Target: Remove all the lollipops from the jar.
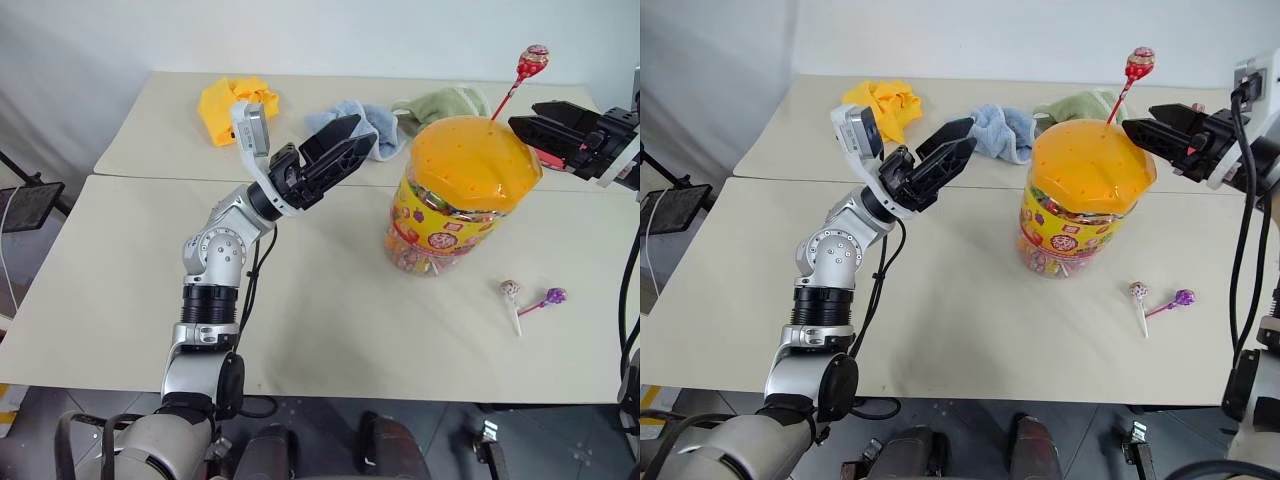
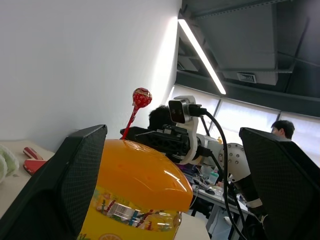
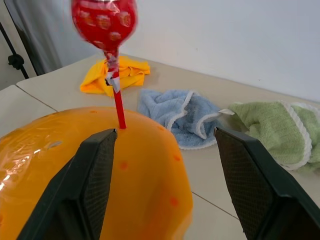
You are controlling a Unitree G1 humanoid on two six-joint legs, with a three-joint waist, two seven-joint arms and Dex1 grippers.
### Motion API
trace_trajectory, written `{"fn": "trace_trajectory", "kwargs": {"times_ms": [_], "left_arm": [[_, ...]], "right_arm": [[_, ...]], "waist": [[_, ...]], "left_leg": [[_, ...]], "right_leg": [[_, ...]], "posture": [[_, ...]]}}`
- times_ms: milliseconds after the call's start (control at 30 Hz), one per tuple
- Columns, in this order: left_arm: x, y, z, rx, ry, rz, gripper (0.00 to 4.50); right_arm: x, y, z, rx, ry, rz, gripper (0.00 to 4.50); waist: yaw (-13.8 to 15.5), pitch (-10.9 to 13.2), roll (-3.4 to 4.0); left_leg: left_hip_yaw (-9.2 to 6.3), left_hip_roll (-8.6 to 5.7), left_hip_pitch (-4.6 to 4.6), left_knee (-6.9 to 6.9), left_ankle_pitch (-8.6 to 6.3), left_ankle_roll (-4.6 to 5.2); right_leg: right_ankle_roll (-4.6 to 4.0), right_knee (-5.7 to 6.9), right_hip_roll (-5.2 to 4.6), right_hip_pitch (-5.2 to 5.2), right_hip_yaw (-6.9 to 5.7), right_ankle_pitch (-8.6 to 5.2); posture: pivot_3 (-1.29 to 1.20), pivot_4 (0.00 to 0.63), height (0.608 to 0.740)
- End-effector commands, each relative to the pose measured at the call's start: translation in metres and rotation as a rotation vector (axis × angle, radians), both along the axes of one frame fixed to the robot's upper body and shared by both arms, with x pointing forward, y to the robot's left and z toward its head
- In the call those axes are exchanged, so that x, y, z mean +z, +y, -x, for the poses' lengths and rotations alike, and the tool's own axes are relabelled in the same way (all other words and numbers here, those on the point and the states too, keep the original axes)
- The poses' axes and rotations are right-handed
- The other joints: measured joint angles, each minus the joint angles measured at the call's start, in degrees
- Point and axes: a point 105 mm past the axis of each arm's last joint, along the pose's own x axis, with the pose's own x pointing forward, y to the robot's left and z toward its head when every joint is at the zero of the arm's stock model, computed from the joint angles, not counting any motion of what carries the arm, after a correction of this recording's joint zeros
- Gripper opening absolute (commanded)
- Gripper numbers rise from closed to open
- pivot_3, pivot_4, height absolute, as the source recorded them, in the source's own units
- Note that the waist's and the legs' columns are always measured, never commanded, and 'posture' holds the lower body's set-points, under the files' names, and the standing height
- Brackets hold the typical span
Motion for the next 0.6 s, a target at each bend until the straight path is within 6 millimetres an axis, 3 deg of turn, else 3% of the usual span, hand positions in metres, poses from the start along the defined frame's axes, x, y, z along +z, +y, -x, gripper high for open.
{"fn": "trace_trajectory", "kwargs": {"times_ms": [33,367,467,600], "left_arm": [[0.022,0.002,0.004,-0.013,-0.04,0.062,4.5],[0.023,-0.001,0.004,-0.018,-0.035,0.056,4.5],[0.022,-0.001,0.004,-0.018,-0.035,0.054,4.5],[0.022,-0.001,0.004,-0.019,-0.035,0.053,4.5]], "right_arm": [[0.019,0.012,0.004,0.04,-0.084,-0.005,3.24],[0.026,0.024,-0.001,0.079,-0.117,-0.058,3.24],[0.027,0.025,-0.001,0.082,-0.12,-0.067,2.62],[0.027,0.024,0.0,0.082,-0.123,-0.07,1.27]], "waist": [[-0.09,0.0,0.0],[0.32,0.0,0.0],[0.23,0.0,0.0],[0.07,0.0,0.0]], "left_leg": [[0.0,0.0,0.0,0.01,0.0,0.0],[-0.04,-0.01,-0.02,0.0,0.0,0.0],[-0.03,-0.01,-0.02,0.0,0.0,0.0],[-0.03,-0.01,-0.02,0.01,0.0,0.0]], "right_leg": [[0.0,0.0,0.0,0.0,0.01,0.0],[0.0,0.01,0.0,-0.01,-0.02,0.0],[0.0,0.0,0.0,-0.01,-0.02,0.0],[0.0,0.01,0.0,-0.01,-0.02,0.0]], "posture": [[0.0,0.15,0.74],[0.0,0.15,0.74],[0.0,0.15,0.74],[0.0,0.15,0.74]]}}
